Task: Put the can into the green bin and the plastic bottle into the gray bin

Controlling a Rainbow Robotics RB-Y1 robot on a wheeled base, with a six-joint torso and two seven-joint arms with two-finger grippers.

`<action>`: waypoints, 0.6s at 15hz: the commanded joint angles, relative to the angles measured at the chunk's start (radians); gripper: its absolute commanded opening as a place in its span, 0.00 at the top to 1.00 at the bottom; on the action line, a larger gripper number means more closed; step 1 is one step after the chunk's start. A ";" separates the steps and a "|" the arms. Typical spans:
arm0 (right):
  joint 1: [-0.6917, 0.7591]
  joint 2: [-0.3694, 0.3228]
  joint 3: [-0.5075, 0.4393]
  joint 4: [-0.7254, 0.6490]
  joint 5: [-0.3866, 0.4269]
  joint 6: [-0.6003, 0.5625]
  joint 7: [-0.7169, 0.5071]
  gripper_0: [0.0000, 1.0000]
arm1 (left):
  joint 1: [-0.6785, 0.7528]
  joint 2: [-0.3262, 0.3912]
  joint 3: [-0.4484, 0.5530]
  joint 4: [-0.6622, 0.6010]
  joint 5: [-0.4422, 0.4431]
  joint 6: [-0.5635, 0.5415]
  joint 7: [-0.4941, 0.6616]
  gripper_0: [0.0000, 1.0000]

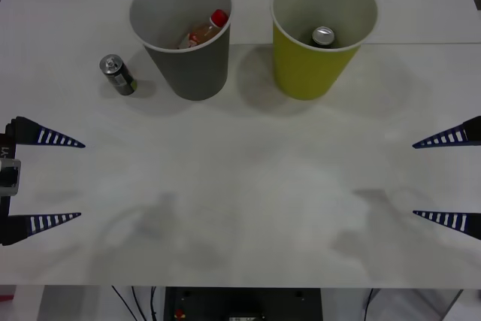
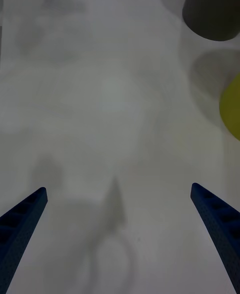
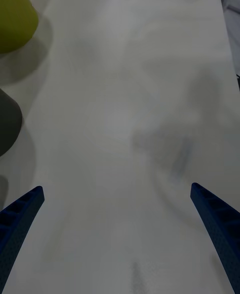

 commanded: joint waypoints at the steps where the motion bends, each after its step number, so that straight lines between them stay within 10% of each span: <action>1: 0.000 0.000 0.000 0.000 0.000 0.000 0.000 0.00 | 0.000 0.000 0.000 0.000 0.000 0.000 0.000 0.00; 9: 0.000 0.000 0.000 0.000 0.000 0.000 0.000 0.00 | -0.041 -0.016 -0.013 0.005 -0.026 0.001 0.187 0.00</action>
